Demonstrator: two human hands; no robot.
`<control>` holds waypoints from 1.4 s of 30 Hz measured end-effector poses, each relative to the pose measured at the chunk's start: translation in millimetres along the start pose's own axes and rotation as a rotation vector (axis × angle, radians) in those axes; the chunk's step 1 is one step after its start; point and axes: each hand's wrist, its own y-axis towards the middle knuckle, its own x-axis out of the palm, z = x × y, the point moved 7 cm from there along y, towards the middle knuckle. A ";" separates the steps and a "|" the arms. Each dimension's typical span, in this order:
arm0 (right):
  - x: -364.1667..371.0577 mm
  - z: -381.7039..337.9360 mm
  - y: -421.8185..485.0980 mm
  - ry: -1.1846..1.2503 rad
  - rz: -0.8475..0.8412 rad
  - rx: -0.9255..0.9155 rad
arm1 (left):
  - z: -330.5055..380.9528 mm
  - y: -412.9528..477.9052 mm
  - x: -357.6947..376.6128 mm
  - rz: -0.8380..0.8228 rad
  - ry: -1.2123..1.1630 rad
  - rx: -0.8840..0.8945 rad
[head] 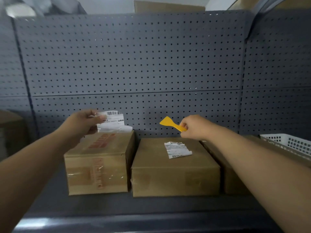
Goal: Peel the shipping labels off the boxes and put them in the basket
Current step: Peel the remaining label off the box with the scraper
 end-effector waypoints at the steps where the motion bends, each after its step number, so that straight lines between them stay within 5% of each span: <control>1: 1.3 -5.4 1.8 -0.002 -0.009 -0.011 | -1.9 -0.2 -5.9 0.015 0.012 0.009; 12: 20.1 -70.8 19.4 0.015 -0.043 -0.119 | -51.3 6.0 -62.2 0.036 -0.073 -0.045; 26: 59.3 -152.6 58.8 0.009 -0.012 -0.024 | -80.5 60.6 -103.6 -0.204 -0.077 0.014; 42: 71.5 -139.5 74.4 -0.210 -0.168 -0.029 | -91.1 76.9 -61.7 -0.462 -0.203 -0.027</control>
